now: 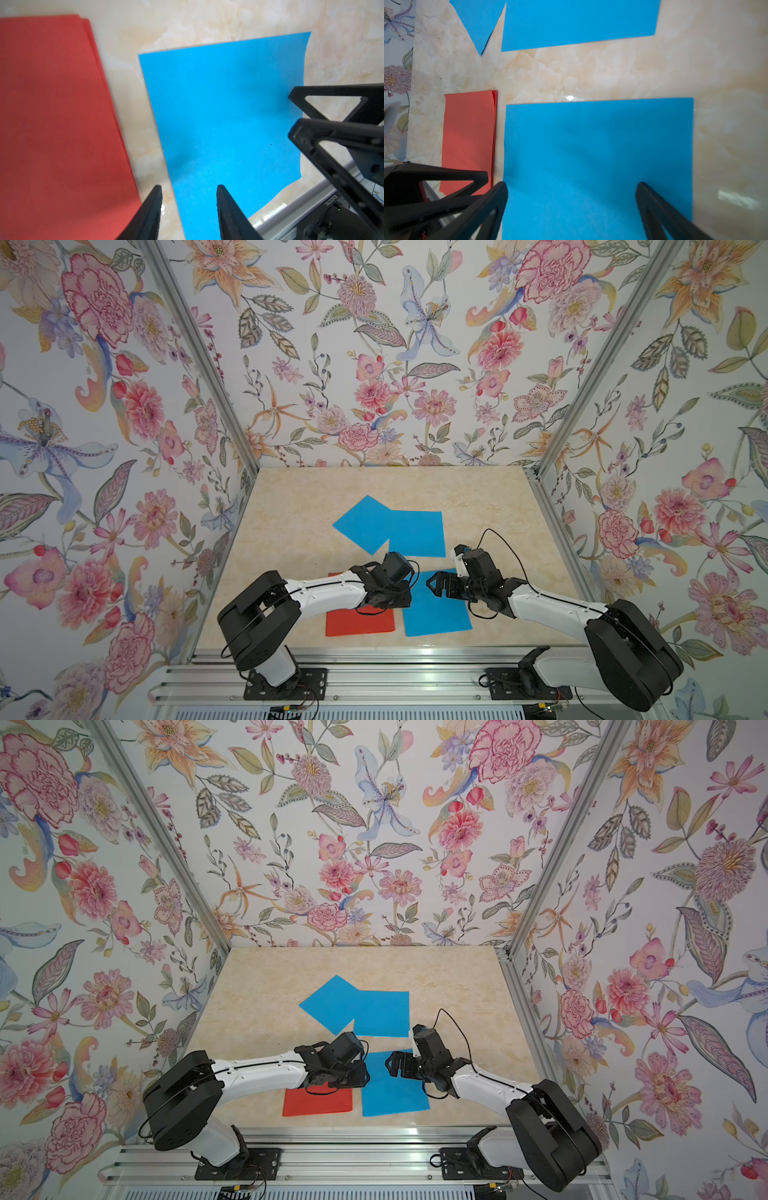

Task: Sort the scattered colored papers by color
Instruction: Place the colored paper at the center of the board.

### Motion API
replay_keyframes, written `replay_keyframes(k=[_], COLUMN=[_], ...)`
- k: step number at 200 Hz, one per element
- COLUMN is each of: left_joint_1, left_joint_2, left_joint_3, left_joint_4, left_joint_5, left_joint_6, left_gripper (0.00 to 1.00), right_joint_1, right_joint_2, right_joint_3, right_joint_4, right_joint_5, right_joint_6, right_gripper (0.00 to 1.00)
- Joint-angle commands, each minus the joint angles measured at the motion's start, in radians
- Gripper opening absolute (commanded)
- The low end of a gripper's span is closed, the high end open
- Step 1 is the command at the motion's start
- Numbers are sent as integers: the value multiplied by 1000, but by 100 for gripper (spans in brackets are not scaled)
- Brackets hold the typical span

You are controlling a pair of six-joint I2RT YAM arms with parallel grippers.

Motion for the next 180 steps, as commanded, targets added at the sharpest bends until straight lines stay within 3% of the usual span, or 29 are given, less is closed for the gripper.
replay_keyframes(k=[1, 45, 80, 120, 155, 180], left_joint_1=[43, 136, 226, 354, 515, 584], left_joint_2=[-76, -140, -52, 92, 201, 272], left_joint_3=[48, 89, 188, 333, 444, 492], left_joint_4=[-117, -122, -113, -111, -114, -121], left_joint_5=[-75, -125, -71, 10, 58, 65], left_joint_6=[82, 190, 295, 381, 425, 432], left_gripper=[47, 50, 50, 50, 49, 37], right_joint_1=[4, 4, -3, -46, -72, -45], right_joint_2=[-14, -47, -42, 158, 383, 549], right_joint_3=[-8, 21, 147, 378, 594, 748], right_joint_4=[-33, -74, -118, -105, -67, -49], right_joint_5=[18, 51, 87, 26, -102, -170], right_joint_6=[-4, -5, -41, -123, -140, -132], right_gripper=[100, 100, 100, 100, 100, 100])
